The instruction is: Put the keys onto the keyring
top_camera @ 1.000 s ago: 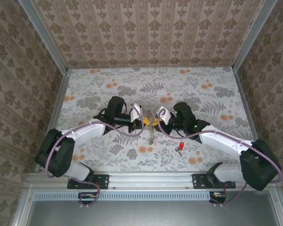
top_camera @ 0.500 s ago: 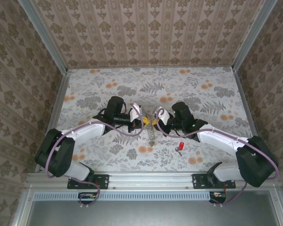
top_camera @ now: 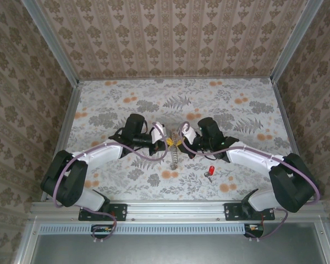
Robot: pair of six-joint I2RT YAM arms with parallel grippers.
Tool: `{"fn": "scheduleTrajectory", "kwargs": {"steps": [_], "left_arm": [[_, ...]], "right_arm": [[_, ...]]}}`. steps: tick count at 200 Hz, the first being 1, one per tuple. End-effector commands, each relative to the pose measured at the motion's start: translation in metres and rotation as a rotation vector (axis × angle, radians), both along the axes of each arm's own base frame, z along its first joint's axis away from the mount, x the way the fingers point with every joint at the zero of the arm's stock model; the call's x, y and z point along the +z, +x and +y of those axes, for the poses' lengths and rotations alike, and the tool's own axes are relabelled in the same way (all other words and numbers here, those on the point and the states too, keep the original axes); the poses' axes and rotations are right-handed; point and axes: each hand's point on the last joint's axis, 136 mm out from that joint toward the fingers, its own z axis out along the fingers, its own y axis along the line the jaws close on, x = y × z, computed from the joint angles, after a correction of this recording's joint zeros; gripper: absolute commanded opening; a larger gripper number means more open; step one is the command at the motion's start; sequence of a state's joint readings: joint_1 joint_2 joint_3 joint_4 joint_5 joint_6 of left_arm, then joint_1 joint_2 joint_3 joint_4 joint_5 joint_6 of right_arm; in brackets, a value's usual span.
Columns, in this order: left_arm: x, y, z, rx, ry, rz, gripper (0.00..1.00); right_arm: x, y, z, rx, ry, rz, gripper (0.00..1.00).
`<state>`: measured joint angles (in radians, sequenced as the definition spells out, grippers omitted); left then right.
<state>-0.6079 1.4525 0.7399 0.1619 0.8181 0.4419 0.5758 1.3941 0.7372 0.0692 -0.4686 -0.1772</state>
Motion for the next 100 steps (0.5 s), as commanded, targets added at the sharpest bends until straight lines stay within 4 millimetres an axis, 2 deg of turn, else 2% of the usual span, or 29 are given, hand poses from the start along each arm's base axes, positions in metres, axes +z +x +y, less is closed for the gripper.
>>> {"fn": "scheduleTrajectory", "kwargs": {"steps": [1,29,100], "left_arm": [[-0.008,-0.006,0.002,-0.03,0.059,-0.048,0.0],[-0.017,-0.006,0.002,-0.041,0.111,-0.07,0.0],[-0.023,-0.008,-0.006,-0.062,0.162,-0.1,0.0]], "right_arm": [[0.02,0.004,-0.006,-0.032,0.008,0.013,0.0],[0.025,-0.003,-0.007,-0.018,0.001,0.067,0.0],[0.037,0.0,-0.004,-0.057,0.001,0.181,0.0]]}}
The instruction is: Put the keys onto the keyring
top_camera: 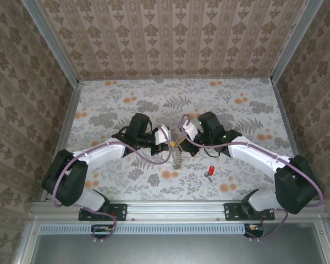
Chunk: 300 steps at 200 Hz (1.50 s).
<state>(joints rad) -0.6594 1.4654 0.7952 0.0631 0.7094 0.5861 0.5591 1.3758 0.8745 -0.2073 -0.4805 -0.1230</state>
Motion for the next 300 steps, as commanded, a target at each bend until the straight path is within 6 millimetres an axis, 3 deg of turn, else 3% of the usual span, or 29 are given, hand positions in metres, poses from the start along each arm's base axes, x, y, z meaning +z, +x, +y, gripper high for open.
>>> {"fn": "scheduleTrajectory", "kwargs": {"steps": [1,45,78,90,120,133,174,201,221,300], "left_arm": [[-0.017,-0.009,0.002,-0.026,0.071,0.023,0.0],[-0.013,-0.009,-0.002,-0.033,0.072,0.017,0.0],[-0.005,-0.007,-0.007,-0.034,0.037,0.017,0.0],[-0.002,-0.007,-0.009,-0.039,0.027,0.018,0.0],[0.002,-0.007,-0.013,-0.054,0.018,0.024,0.0],[0.002,-0.007,-0.015,-0.067,0.023,0.028,0.0],[-0.009,-0.012,-0.028,-0.116,0.064,0.054,0.0],[-0.016,-0.011,-0.039,-0.14,0.089,0.066,0.0],[-0.025,-0.012,-0.049,-0.164,0.125,0.076,0.0],[-0.056,-0.024,-0.081,-0.252,0.229,0.102,0.0]], "right_arm": [[0.021,0.006,0.005,-0.022,0.041,0.036,0.0],[0.028,0.005,0.004,-0.031,0.04,0.066,0.0],[0.006,0.01,-0.005,-0.068,-0.043,0.089,0.0],[0.004,0.01,-0.008,-0.079,-0.06,0.09,0.04],[0.0,0.017,-0.023,-0.168,-0.097,0.086,0.26],[0.011,0.019,-0.03,-0.206,-0.073,0.057,0.27],[0.013,0.038,-0.071,-0.452,-0.065,0.063,0.37],[0.002,0.048,-0.105,-0.643,-0.082,0.139,0.39],[-0.012,0.05,-0.12,-0.726,-0.077,0.216,0.4],[-0.066,0.036,-0.125,-0.818,-0.107,0.466,0.41]]}}
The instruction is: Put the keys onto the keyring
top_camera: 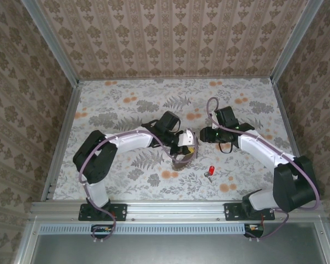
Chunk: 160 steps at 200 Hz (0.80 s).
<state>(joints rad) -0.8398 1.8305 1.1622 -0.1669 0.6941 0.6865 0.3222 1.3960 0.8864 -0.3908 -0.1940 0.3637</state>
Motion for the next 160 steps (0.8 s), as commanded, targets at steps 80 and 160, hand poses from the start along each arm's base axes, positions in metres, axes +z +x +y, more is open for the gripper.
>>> {"fn": "scheduleTrajectory", "kwargs": {"steps": [80,160], "left_arm": [[-0.018,-0.018,-0.021,-0.044,0.05,0.05,0.22],[0.027,0.016,0.039,0.33,-0.168,0.185,0.23]], "right_arm": [[-0.054,-0.024,-0.005,-0.081,0.011,0.203,0.44],[-0.081,-0.028,0.018,-0.009,0.101,0.298,0.44]]}}
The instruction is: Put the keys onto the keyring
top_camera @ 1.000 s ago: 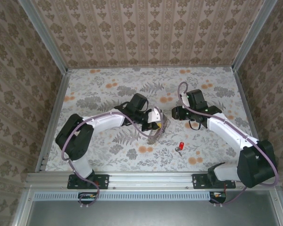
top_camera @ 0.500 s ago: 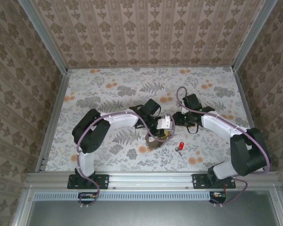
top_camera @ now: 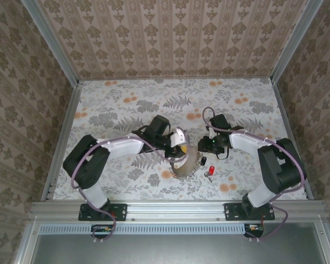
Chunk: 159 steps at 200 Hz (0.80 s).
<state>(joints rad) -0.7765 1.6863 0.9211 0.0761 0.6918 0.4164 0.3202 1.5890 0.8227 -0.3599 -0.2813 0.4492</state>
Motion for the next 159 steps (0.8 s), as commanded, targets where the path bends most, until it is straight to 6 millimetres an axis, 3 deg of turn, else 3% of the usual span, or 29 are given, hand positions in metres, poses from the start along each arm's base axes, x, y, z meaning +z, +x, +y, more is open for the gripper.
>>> {"fn": "scheduleTrajectory", "kwargs": {"steps": [1,41,88,159], "left_arm": [[0.022,0.009,0.007,0.117,-0.094,0.063,0.23],[0.003,0.002,0.02,0.174,-0.049,0.134,0.22],[-0.015,0.008,0.018,0.212,-0.012,0.182,0.2],[-0.047,0.015,0.019,0.267,0.073,0.246,0.18]], "right_arm": [[-0.004,-0.001,0.012,0.017,0.073,0.028,0.44],[-0.012,-0.007,0.018,0.027,0.093,0.064,0.41],[-0.011,-0.013,0.021,0.025,0.095,0.078,0.35],[-0.01,-0.021,0.022,0.009,0.113,0.078,0.36]]}}
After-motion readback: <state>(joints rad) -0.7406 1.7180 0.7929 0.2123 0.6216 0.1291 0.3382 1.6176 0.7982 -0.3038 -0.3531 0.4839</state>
